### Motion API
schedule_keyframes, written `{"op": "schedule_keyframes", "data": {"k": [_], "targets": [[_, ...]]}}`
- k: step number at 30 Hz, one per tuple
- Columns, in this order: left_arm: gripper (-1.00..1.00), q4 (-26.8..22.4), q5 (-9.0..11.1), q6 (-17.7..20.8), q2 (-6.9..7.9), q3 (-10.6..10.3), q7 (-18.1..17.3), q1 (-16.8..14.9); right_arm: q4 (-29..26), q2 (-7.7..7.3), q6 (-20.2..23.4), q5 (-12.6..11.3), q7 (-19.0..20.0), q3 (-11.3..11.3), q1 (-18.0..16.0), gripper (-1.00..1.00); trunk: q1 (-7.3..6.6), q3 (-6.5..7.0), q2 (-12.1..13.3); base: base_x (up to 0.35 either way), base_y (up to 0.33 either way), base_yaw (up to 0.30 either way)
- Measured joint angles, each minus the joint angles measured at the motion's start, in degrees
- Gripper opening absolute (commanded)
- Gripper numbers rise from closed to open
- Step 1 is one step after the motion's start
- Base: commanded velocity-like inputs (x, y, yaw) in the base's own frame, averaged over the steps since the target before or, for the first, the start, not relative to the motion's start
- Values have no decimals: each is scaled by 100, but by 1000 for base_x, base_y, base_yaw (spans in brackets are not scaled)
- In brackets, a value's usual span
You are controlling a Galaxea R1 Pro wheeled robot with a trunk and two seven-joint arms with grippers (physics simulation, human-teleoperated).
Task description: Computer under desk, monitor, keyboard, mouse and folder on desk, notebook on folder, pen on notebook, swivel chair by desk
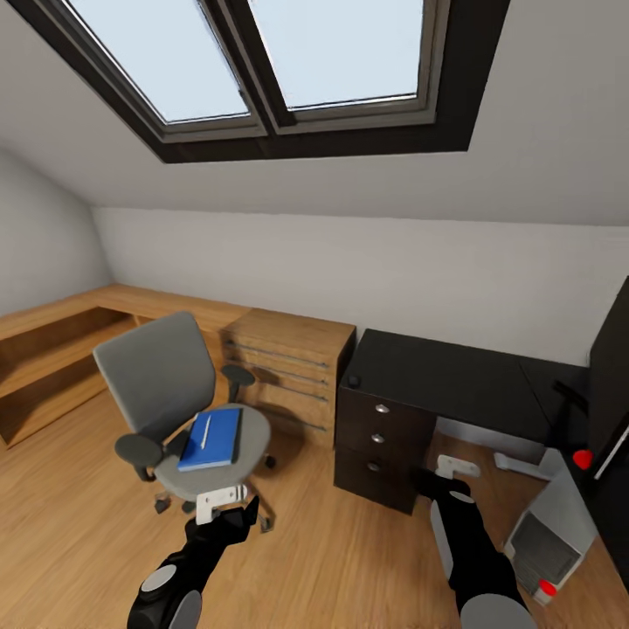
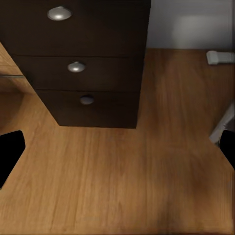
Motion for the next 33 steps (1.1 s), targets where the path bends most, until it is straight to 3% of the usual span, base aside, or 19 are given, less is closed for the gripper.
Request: {"op": "schedule_keyframes", "data": {"k": [23, 28, 33], "targets": [[100, -10, 5, -1, -2, -41, -1, 1, -90, -1, 5, -1, -6, 143, 4, 100, 1, 3, 1, -323, 65, -7], [100, -10, 6, -1, 0, -43, -1, 1, -454, 0, 40, -2, -8, 153, 55, 100, 1, 3, 0, -335, 3, 0], [100, -9, 6, -1, 0, -43, 0, 1, -1117, 1, 175, -4, -8, 210, 360, 100, 1, 3, 0, -335, 1, 0]]}}
